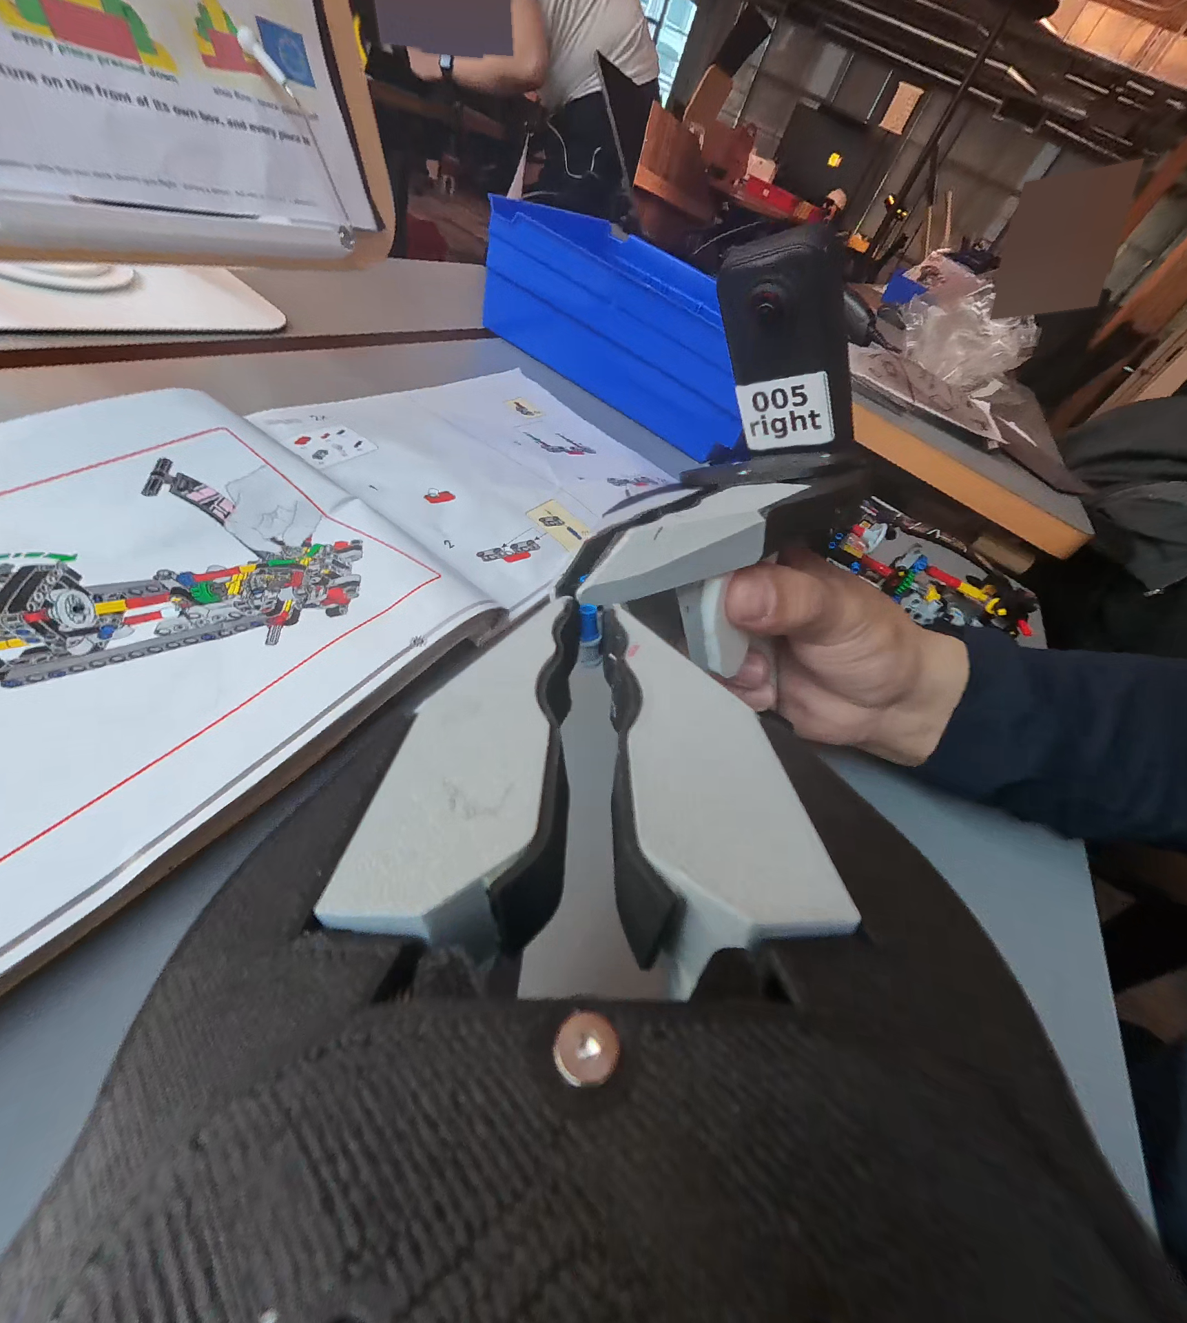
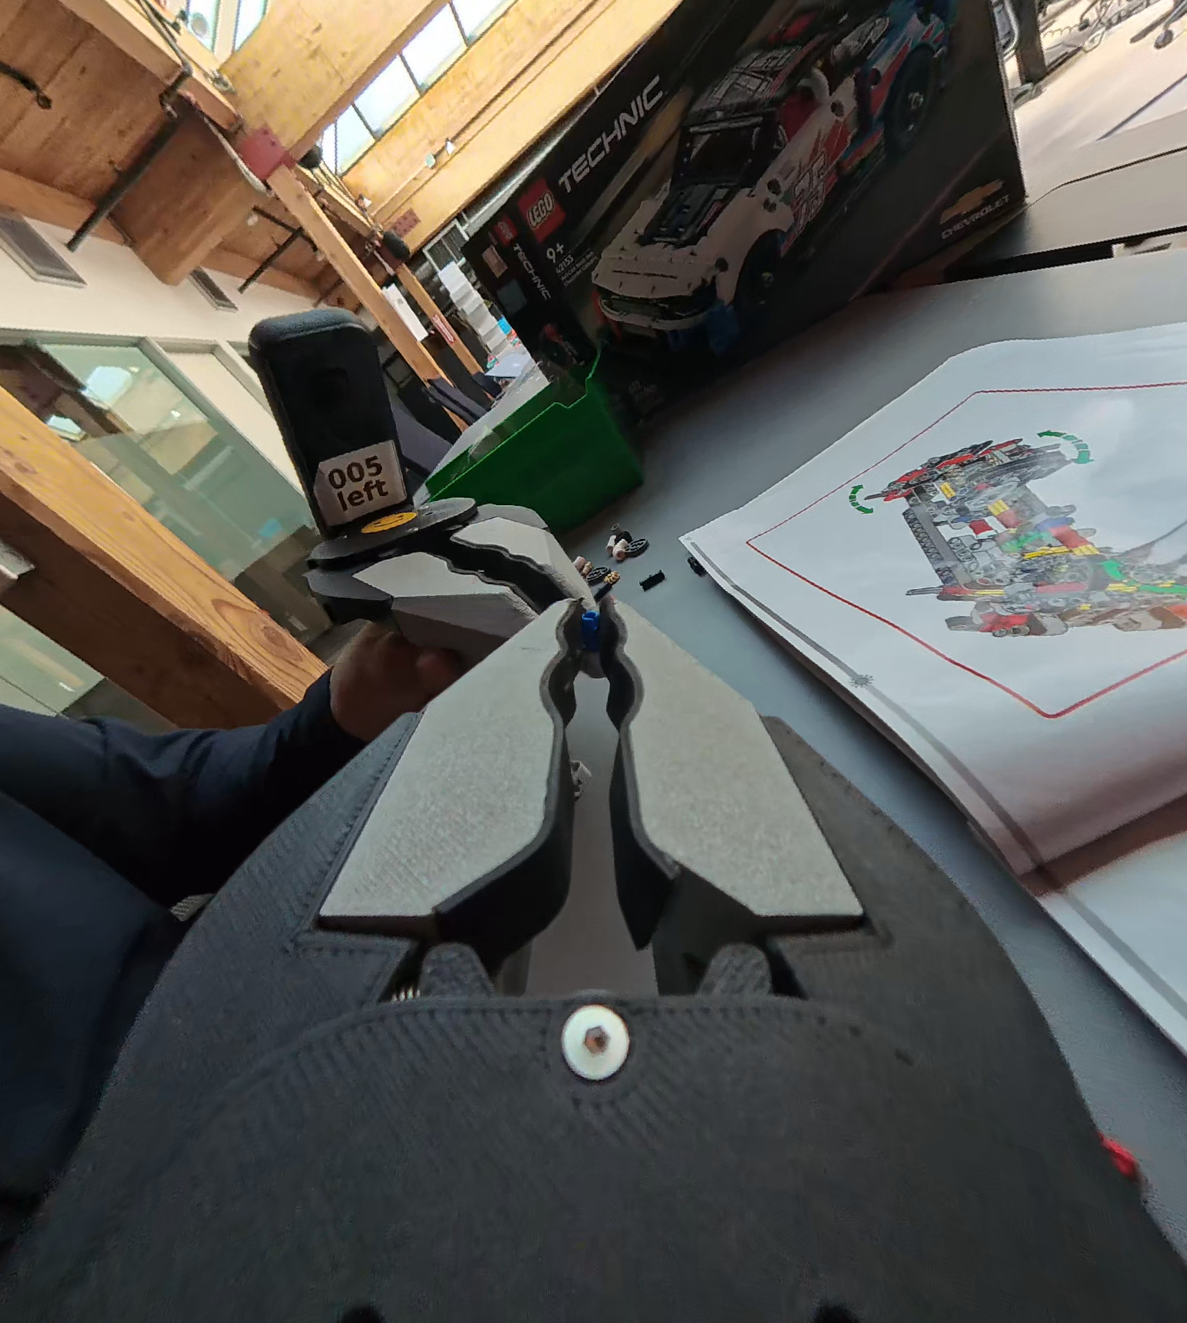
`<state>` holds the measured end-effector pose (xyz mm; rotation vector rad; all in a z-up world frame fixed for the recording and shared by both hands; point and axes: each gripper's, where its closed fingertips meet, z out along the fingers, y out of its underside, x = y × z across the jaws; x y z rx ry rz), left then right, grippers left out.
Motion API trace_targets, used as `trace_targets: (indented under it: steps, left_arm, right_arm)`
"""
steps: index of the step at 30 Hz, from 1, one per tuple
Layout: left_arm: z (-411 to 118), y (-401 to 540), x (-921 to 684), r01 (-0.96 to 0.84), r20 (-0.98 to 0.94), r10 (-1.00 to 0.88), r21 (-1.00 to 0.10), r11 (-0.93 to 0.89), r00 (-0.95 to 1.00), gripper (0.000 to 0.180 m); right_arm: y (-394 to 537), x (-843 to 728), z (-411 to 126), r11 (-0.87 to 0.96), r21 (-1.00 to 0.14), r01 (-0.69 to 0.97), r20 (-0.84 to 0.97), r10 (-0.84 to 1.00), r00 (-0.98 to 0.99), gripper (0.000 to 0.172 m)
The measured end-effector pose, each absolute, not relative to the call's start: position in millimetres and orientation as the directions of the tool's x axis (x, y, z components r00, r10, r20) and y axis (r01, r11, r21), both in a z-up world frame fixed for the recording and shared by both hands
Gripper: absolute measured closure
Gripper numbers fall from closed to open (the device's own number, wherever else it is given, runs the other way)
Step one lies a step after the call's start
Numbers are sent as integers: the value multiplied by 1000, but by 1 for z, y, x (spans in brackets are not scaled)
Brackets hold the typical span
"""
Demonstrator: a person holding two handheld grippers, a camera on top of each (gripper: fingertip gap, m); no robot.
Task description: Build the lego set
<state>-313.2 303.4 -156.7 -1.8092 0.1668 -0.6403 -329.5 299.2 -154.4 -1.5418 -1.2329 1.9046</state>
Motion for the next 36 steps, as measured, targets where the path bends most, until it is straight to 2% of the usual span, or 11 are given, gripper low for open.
trace_targets:
  steps: [3, 5, 8, 11, 15, 16, 19, 21, 22, 29, 36]
  left_arm:
    - [-164, 308, -318, 63, 199, -391, -940, -334, 899, 178]
    - [-166, 312, -321, -181, -70, -354, -939, -291, 933, 179]
    - [-207, 305, -285, -515, -343, -459, -792, -327, 819, 178]
    - [-176, 312, -288, -368, -251, -394, -894, -256, 884, 178]
    - [-168, 310, -313, -10, 124, -397, -948, -318, 909, 178]
    - [-171, 307, -315, 49, 200, -413, -936, -349, 889, 178]
    - [-177, 300, -319, 137, 338, -450, -896, -423, 827, 178]
    - [-182, 293, -315, 107, 365, -495, -874, -474, 789, 177]
    - [-185, 289, -310, 63, 352, -527, -870, -489, 773, 177]
    - [-218, 260, -266, -528, -114, -783, -796, -296, 611, 177]
    - [-240, 255, -262, -885, -580, -757, -465, 7, 299, 177]
  right_arm:
    - [304, -333, -156, -639, -740, 207, -670, 678, -303, 172]
    - [309, -334, -154, -696, -688, 204, -719, 619, -316, 172]
    - [341, -325, -138, -797, -602, 53, -759, 551, -346, 172]
    - [332, -323, -148, -685, -714, 145, -691, 655, -305, 172]
    - [321, -318, -145, -415, -890, 190, -453, 852, -263, 172]
    - [323, -316, -143, -397, -898, 191, -436, 862, -259, 162]
    - [326, -307, -153, -302, -914, 272, -370, 895, -248, 154]
    - [323, -302, -162, -242, -909, 341, -337, 907, -254, 138]
    - [317, -298, -165, -207, -907, 367, -320, 904, -282, 141]
    - [274, -269, -189, 84, -882, 463, -135, 897, -421, 163]
    - [254, -252, -223, 210, -797, 567, -8, 934, -357, 161]
